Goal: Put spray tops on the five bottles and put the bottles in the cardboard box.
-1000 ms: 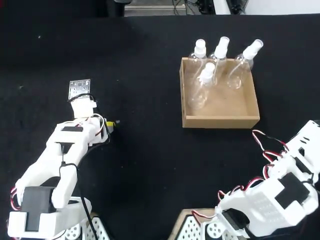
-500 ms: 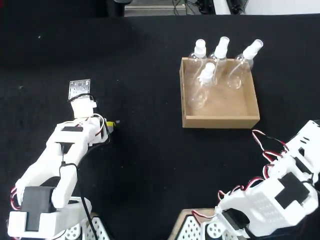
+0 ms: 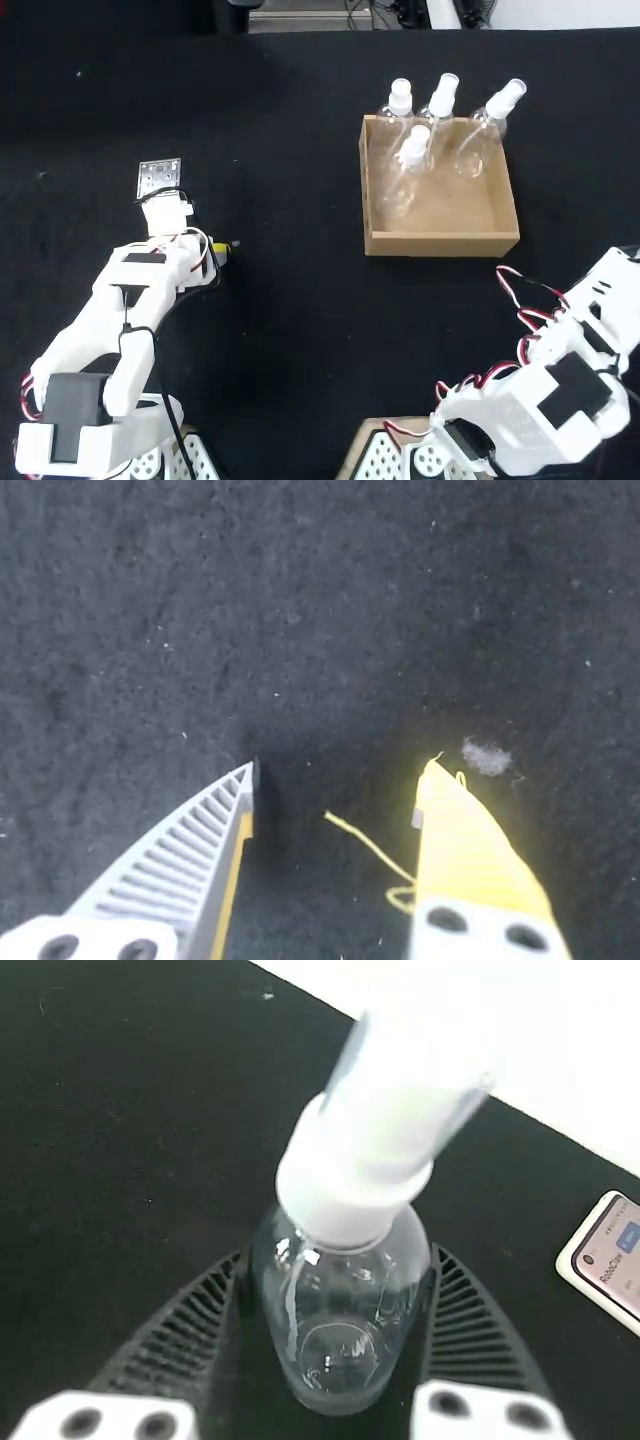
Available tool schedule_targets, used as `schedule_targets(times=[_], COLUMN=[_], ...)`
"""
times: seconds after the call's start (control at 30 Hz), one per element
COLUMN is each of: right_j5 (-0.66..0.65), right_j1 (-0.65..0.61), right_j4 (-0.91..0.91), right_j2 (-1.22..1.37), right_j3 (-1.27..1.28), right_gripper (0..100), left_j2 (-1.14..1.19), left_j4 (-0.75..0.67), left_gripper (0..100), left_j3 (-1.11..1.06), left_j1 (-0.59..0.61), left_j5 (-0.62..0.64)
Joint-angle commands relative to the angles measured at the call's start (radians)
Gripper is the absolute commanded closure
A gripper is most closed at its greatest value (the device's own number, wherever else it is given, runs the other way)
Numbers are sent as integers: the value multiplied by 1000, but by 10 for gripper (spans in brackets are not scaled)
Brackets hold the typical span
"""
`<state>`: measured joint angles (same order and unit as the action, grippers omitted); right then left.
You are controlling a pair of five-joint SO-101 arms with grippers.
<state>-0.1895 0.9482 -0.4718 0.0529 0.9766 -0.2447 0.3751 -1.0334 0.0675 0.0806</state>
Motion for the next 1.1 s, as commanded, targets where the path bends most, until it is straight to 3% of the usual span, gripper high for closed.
schedule_targets(times=[0.0, 0.2, 0.43, 1.07], right_j5=[3, 2, 5, 9], right_j1=[8, 8, 8, 8], right_j4=[-17, -17, -17, -8], right_j2=[-50, -56, -50, -48], right_j3=[-4, -5, -21, -117], right_gripper=[802, 798, 645, 645], left_j2=[-28, -28, -28, -28], left_j4=[-17, -17, -17, -17], left_gripper=[747, 747, 747, 747], left_j3=[12, 10, 10, 10], left_j1=[-22, -22, -22, -22], left_j5=[-11, -11, -11, -11])
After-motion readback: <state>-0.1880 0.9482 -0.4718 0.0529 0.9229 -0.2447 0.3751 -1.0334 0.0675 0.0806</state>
